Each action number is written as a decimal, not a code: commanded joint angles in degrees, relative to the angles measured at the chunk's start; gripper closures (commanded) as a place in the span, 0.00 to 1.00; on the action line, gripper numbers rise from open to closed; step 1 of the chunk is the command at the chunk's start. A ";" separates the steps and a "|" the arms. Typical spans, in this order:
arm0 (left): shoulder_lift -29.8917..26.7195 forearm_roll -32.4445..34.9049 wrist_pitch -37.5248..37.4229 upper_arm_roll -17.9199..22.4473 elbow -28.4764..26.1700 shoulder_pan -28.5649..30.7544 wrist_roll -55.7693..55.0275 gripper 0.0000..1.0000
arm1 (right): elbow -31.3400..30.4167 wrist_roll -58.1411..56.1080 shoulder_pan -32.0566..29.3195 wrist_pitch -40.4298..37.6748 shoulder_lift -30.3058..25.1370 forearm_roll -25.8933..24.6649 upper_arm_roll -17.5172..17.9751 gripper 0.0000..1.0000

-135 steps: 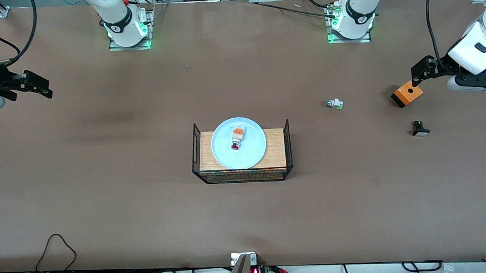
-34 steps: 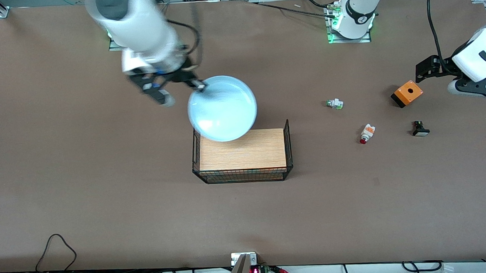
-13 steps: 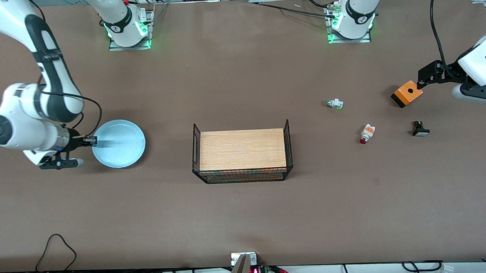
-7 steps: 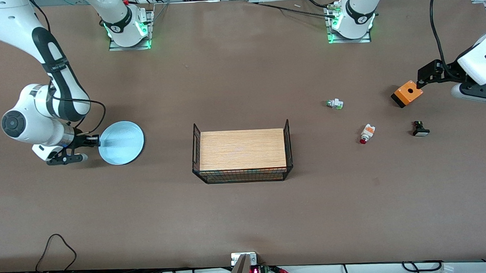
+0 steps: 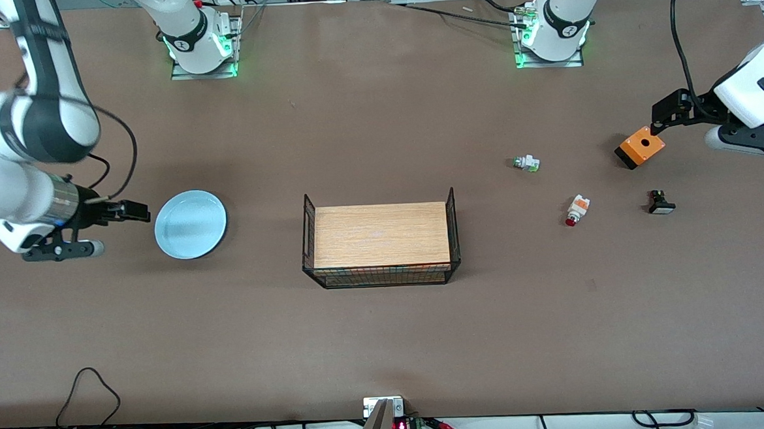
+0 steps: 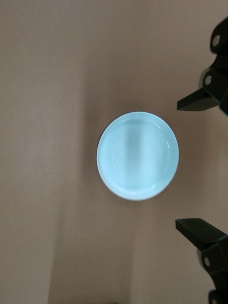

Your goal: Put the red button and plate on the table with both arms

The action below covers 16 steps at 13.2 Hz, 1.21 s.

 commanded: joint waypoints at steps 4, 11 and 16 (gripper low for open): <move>-1.10 -0.59 -0.40 -0.39 -0.95 0.55 0.06 0.00 | 10.56 0.45 0.48 -10.01 -4.27 -1.43 -1.04 0.00; -1.36 -0.42 -0.57 -0.39 -0.60 0.64 0.42 0.00 | 2.93 1.06 0.21 -12.47 -12.28 -2.92 -3.32 0.00; -1.45 -0.33 -0.84 -0.21 -0.51 0.64 0.42 0.00 | 2.39 0.97 0.21 -14.41 -13.96 -2.93 -3.32 0.00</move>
